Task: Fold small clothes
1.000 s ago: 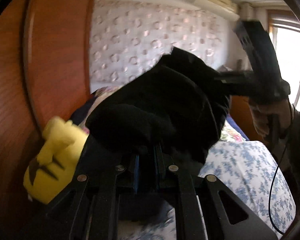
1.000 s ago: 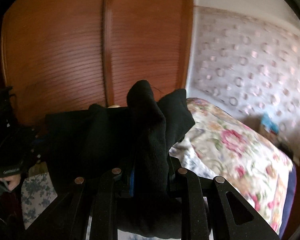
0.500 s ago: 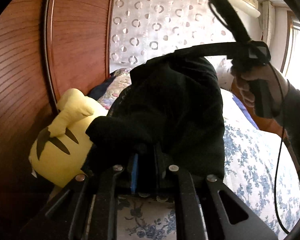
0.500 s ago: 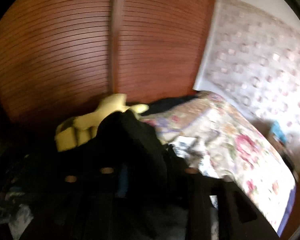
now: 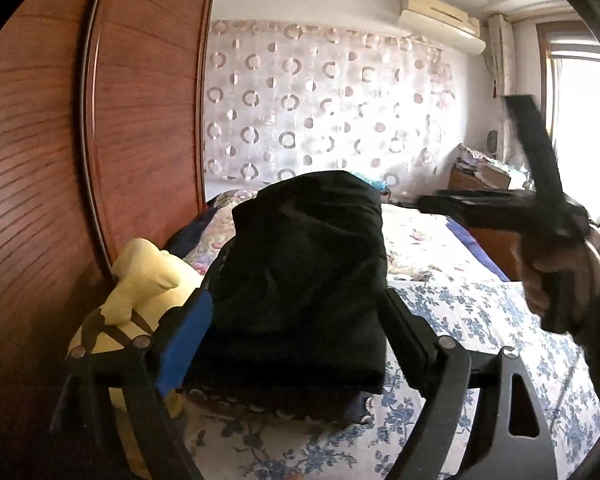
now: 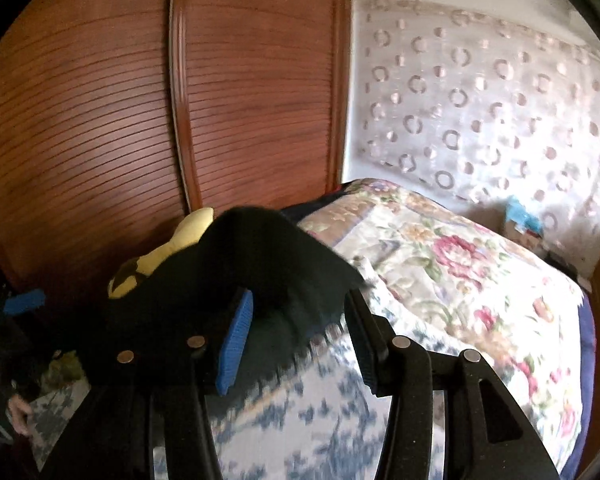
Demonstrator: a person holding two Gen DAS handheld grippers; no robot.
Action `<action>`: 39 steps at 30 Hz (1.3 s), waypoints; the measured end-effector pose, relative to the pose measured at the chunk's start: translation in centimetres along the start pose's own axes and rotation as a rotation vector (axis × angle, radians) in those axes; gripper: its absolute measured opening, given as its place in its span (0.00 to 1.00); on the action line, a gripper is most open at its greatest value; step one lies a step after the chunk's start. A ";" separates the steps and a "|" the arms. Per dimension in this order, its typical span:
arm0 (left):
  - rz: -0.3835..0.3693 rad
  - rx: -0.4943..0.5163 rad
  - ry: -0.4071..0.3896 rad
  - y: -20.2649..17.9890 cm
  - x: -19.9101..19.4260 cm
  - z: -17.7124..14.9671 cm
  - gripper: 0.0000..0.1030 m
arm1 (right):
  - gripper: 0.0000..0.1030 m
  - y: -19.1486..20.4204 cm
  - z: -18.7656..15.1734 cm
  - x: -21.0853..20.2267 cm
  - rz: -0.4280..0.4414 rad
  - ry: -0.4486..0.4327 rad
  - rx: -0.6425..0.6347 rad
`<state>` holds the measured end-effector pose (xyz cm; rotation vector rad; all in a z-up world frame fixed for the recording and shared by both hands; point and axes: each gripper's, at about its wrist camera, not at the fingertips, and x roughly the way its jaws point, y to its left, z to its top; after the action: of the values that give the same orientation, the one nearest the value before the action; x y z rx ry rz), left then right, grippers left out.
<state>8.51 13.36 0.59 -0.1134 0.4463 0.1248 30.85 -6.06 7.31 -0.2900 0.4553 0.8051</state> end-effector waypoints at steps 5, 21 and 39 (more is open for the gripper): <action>-0.021 0.023 0.008 -2.0 -0.8 -0.4 0.84 | 0.63 1.6 -3.7 -5.6 -0.061 -0.049 0.066; -0.142 0.120 -0.040 -9.0 -4.4 0.6 0.84 | 0.76 9.4 -11.1 -17.5 -0.306 -0.159 0.236; -0.150 0.132 -0.094 -11.6 -8.4 1.8 0.84 | 0.76 18.0 -14.9 -23.2 -0.429 -0.256 0.302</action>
<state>3.44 1.33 6.81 -0.0106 0.3494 -0.0469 -0.79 -14.82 4.53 0.0014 0.2545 0.3399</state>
